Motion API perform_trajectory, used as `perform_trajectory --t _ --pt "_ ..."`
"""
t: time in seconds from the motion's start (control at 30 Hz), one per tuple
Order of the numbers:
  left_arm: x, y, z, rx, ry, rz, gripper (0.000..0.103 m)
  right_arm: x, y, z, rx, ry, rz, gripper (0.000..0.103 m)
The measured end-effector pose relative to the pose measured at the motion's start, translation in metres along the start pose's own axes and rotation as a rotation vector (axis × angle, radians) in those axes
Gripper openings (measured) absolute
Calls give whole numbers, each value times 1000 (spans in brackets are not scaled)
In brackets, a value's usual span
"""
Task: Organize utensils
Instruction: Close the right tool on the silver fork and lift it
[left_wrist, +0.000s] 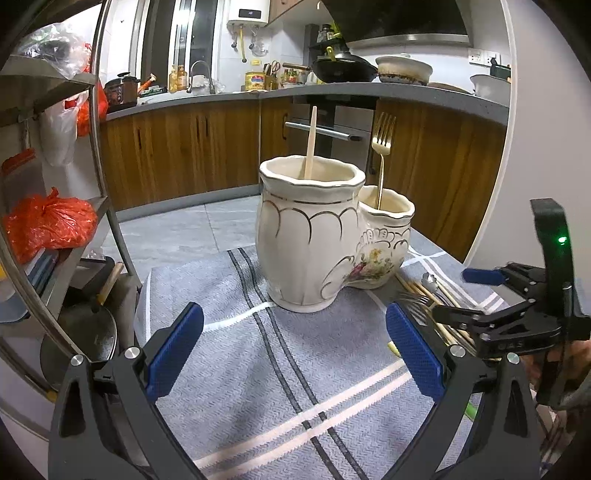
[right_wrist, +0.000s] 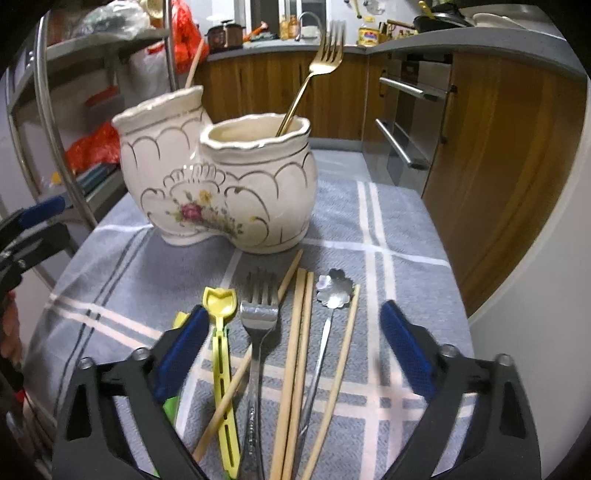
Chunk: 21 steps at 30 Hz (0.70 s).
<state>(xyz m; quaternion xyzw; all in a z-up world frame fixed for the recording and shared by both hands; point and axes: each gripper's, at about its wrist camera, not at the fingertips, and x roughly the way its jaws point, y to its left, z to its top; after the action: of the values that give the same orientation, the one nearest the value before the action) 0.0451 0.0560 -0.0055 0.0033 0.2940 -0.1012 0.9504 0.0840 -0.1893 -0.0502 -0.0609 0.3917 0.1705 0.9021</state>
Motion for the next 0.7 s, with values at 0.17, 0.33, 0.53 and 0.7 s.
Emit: perform_trajectory --t 0.17,0.33,0.53,0.7 --pt "1 0 -1 -7 4 -4 97 4 3 0 -2 19 33 57" --pt "2 -3 -1 -7 7 -9 97 7 9 -1 -19 44 80 41" --pt "2 -7 -1 0 8 -13 97 13 15 -1 -23 63 84 30" --pt "1 -8 -1 0 6 -11 97 15 12 -1 -10 58 87 23"
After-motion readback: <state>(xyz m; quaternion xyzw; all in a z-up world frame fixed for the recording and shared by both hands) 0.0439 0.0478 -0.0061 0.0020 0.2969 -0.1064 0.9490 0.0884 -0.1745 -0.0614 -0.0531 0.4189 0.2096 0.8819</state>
